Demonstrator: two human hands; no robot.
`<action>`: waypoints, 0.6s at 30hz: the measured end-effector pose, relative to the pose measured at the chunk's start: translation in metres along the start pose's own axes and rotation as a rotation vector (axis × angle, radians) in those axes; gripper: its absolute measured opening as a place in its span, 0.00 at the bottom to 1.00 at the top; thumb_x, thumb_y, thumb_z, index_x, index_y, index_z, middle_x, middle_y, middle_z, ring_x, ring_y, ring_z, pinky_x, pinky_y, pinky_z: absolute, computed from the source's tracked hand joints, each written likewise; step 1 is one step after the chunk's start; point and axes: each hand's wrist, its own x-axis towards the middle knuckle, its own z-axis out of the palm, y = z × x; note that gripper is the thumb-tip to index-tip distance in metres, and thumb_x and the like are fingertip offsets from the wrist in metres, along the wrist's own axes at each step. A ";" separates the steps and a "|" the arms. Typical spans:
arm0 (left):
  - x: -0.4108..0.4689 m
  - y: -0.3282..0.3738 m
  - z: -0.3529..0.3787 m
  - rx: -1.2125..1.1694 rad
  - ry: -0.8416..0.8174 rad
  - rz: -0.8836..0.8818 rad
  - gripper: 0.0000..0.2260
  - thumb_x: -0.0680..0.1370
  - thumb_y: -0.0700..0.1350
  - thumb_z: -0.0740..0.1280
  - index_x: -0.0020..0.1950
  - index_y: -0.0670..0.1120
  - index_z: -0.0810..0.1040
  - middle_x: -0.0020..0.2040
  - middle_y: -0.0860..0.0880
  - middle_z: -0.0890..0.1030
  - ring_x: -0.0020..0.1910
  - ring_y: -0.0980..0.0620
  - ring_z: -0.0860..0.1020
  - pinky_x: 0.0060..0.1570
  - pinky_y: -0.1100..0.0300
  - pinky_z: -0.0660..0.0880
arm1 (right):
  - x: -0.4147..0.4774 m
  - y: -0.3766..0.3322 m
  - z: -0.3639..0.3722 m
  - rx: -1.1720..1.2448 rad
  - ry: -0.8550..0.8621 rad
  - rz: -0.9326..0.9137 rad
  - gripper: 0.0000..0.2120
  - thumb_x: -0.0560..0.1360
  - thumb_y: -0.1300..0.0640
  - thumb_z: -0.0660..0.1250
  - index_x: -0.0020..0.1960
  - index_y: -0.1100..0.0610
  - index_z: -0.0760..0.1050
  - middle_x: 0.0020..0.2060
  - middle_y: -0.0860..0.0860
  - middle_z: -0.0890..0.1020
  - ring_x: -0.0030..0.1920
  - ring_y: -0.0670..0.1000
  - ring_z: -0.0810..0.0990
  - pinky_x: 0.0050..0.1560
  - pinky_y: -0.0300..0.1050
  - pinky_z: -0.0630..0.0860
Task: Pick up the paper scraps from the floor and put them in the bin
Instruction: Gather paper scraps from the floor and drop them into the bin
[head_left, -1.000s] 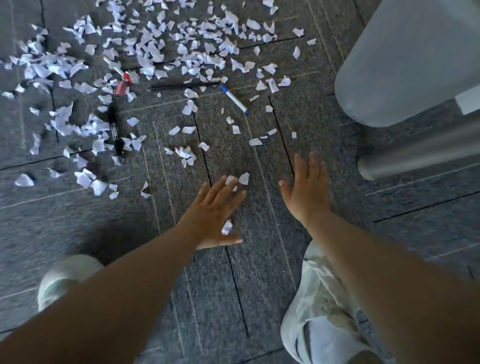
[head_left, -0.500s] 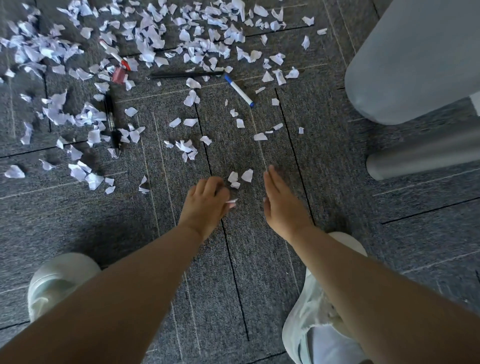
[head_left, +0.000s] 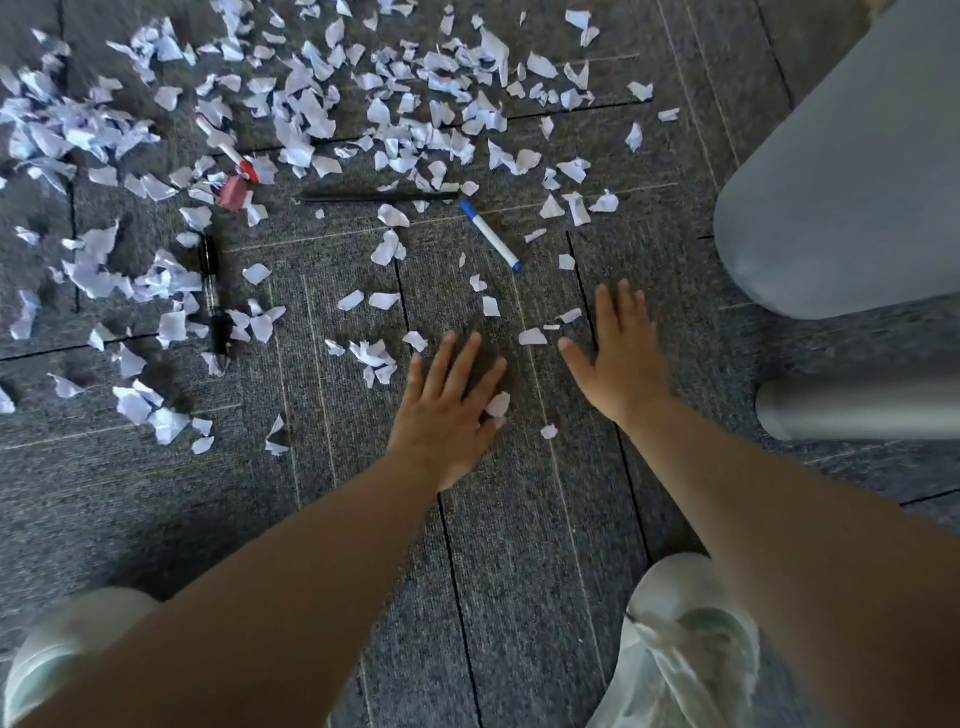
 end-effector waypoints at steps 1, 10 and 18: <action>0.003 -0.007 -0.004 -0.001 0.016 -0.054 0.27 0.79 0.61 0.42 0.71 0.54 0.31 0.69 0.47 0.27 0.68 0.45 0.27 0.65 0.44 0.30 | 0.002 -0.007 0.000 -0.006 -0.012 -0.042 0.35 0.78 0.40 0.49 0.75 0.56 0.39 0.75 0.55 0.37 0.74 0.54 0.35 0.72 0.51 0.38; -0.006 -0.081 -0.024 -0.014 -0.006 -0.240 0.32 0.73 0.65 0.42 0.69 0.53 0.30 0.72 0.49 0.30 0.67 0.46 0.26 0.66 0.35 0.36 | -0.034 -0.059 0.020 0.131 0.101 -0.479 0.23 0.77 0.49 0.53 0.68 0.60 0.63 0.69 0.58 0.66 0.68 0.58 0.67 0.61 0.54 0.73; 0.012 -0.093 -0.030 -0.084 -0.009 -0.160 0.39 0.72 0.68 0.50 0.73 0.53 0.35 0.74 0.47 0.33 0.71 0.45 0.31 0.66 0.42 0.34 | 0.057 -0.030 -0.034 0.034 0.101 -0.140 0.34 0.78 0.46 0.55 0.75 0.55 0.41 0.75 0.54 0.42 0.75 0.55 0.41 0.74 0.53 0.45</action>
